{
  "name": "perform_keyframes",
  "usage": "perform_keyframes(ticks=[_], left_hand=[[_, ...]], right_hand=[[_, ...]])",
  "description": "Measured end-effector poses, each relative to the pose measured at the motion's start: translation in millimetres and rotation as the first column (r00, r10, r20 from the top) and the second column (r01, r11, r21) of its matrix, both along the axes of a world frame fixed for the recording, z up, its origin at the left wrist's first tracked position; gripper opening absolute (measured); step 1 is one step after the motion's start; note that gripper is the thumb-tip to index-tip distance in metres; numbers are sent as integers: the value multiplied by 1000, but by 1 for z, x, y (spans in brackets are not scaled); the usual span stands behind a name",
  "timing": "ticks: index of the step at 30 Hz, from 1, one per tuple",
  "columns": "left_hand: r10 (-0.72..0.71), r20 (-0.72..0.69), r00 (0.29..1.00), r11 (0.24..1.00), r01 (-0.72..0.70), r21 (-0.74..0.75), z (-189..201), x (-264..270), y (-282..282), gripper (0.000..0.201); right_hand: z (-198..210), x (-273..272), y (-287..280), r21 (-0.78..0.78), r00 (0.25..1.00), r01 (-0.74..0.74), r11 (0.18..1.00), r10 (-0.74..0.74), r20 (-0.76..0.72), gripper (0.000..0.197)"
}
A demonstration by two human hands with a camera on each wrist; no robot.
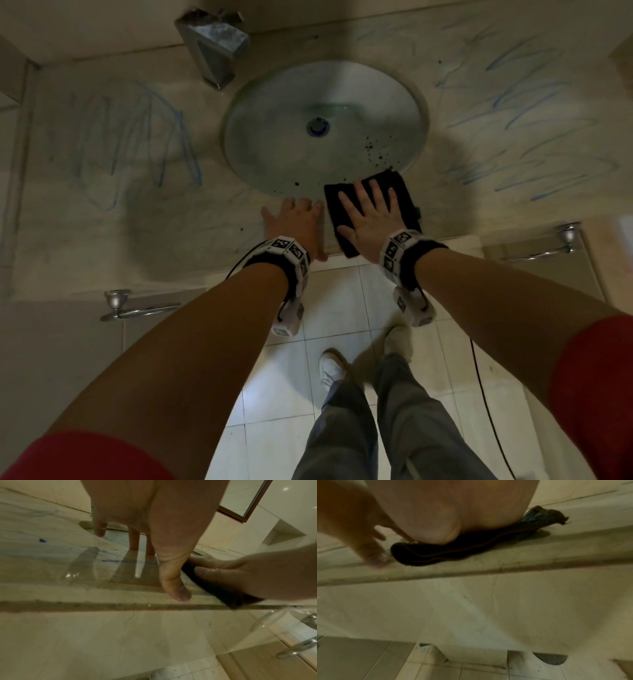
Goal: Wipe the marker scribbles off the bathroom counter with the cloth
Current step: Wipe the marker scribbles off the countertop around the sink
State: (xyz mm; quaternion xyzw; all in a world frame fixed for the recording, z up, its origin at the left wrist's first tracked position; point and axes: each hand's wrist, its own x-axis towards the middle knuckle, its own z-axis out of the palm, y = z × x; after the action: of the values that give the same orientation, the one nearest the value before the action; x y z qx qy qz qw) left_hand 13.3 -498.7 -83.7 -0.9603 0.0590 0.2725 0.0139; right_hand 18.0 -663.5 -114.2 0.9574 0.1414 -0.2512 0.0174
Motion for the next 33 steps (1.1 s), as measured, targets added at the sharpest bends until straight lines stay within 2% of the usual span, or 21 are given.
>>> perform_keyframes(ticks=[4,6,16,26,33], left_hand=[[8,3,1000,1000,-8,-18,2,-2,-2,110],[11,5,1000,1000,-11,-23,3,-1,-3,109],[8,-12,1000,1000,-8,8,-2,1,-1,116],[14,-15,1000,1000,-14,14,4,-1,-7,113],[12,-48,999,1000,-11,21,1,0,-4,114]], right_hand=[[0,-41,-14,-3,998,-63,998,63,19,71],[-1,-46,-17,24,999,-46,999,46,12,70],[-2,11,6,39,998,68,997,-67,-10,68],[2,-41,-5,46,1000,20,999,-20,3,70],[-4,7,-4,69,993,113,991,-111,-34,68]])
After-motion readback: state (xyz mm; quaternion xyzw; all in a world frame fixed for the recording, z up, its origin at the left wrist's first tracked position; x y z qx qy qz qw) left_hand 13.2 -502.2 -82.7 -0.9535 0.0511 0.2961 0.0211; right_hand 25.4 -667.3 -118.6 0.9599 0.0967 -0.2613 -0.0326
